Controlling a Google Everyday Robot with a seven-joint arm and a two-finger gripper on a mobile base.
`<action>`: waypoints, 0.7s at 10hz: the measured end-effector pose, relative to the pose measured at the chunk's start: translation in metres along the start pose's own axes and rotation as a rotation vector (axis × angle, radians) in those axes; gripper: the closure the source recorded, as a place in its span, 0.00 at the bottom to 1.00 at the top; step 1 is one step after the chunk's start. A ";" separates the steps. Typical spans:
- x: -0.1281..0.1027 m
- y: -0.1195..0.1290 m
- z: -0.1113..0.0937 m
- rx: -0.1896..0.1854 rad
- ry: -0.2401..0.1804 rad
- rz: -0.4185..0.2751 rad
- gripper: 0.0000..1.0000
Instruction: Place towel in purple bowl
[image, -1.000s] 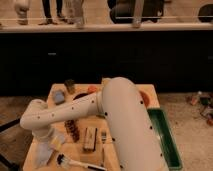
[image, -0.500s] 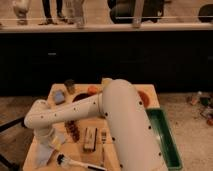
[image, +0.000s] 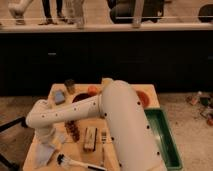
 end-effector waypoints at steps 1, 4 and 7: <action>0.000 0.001 -0.001 -0.002 0.001 0.000 0.68; -0.001 0.000 -0.007 -0.005 0.002 -0.006 0.90; -0.002 0.003 -0.011 -0.012 0.024 -0.020 0.90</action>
